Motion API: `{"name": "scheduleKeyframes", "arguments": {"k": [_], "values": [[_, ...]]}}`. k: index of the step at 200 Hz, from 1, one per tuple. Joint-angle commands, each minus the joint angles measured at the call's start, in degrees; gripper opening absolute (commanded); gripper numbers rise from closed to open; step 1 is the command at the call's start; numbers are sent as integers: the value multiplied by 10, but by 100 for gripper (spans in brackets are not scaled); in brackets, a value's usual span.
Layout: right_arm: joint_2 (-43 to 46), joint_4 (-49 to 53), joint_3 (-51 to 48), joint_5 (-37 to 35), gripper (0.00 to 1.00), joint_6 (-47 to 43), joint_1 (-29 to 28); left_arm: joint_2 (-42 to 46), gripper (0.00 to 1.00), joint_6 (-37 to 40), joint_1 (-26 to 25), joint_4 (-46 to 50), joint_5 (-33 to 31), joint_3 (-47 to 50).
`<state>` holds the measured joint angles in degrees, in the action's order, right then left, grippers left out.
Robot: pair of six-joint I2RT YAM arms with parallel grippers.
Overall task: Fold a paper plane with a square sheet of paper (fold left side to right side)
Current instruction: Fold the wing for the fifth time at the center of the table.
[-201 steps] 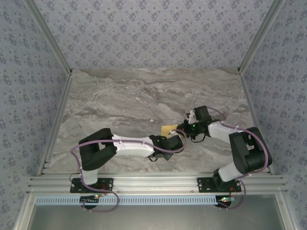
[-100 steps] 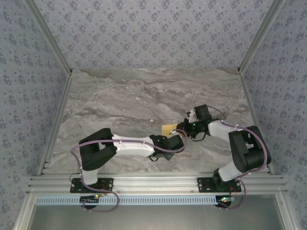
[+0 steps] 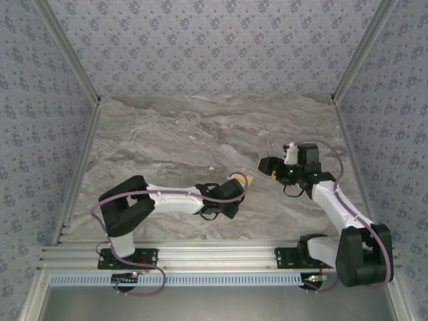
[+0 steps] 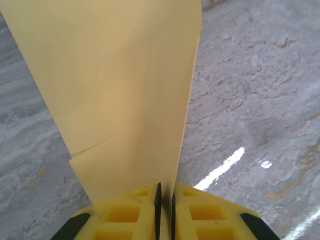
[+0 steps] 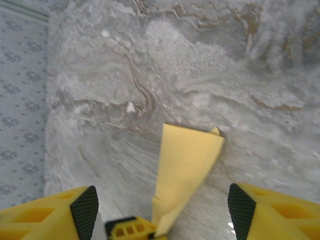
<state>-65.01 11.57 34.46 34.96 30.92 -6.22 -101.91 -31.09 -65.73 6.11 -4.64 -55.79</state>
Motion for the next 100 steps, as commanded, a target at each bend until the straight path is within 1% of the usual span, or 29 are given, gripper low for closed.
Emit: {"name": "scheduleKeyframes", "arguments": {"k": [1,26,53,100], "values": [[9,46,-31,-10,73,-45,1,35,14,-54,24,-105,78,39],[8,9,-62,-5,72,-30,-13,58,13,-100,56,-191,124,92],[-3,-40,-81,-12,72,-11,-50,74,12,-147,82,-271,161,138],[-60,-115,-75,-28,72,10,-114,51,9,-193,99,-342,201,158]]}}
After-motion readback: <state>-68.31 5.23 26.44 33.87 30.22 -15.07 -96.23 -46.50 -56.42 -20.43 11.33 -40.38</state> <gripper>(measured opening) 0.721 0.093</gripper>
